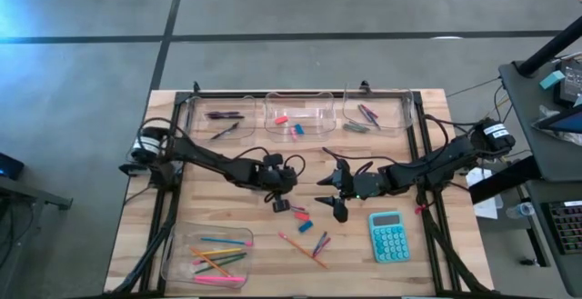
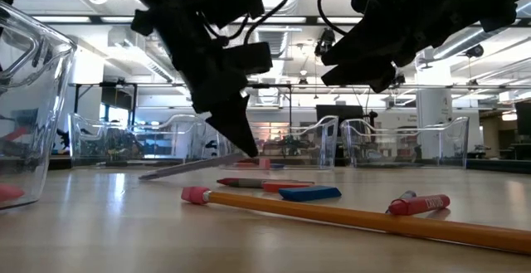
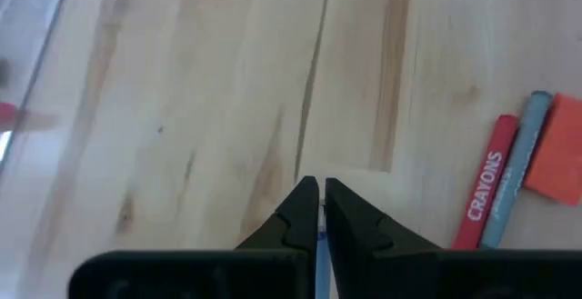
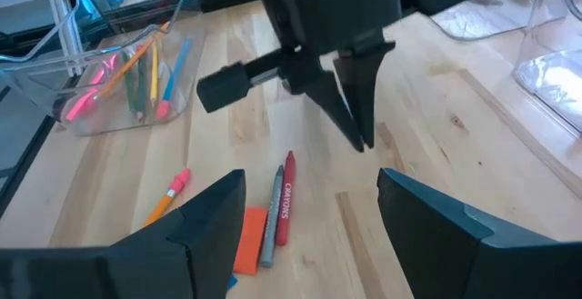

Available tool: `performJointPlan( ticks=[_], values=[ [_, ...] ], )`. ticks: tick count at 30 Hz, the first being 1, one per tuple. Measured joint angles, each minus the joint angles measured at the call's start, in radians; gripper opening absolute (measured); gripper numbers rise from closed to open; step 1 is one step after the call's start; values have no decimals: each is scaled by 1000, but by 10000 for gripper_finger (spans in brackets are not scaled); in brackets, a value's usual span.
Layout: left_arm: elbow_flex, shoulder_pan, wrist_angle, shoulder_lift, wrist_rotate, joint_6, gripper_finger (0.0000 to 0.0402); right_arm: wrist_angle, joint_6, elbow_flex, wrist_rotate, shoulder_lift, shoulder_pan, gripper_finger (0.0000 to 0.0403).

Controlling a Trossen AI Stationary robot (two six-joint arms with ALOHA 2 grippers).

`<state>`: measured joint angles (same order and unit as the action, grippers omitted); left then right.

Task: Sort crayons/erasers/pens/pencils in bins
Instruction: Put the light blue ballpen into the top left transparent bin

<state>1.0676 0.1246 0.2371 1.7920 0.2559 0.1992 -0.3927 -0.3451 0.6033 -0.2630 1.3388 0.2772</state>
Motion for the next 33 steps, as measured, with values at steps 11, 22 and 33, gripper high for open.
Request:
performJointPlan(
  ticks=[11, 22, 33],
  values=[
    [0, 1, 96, -166, 67, -24, 1, -1, -2, -3, 0, 0, 0, 238],
    [-12, 2, 138, -315, 95, -30, 1, -13, -3, -4, 0, 0, 0, 238],
    [-127, -30, 231, -266, 94, 104, 24, -16, -3, -4, 0, 0, 0, 238]
  ],
)
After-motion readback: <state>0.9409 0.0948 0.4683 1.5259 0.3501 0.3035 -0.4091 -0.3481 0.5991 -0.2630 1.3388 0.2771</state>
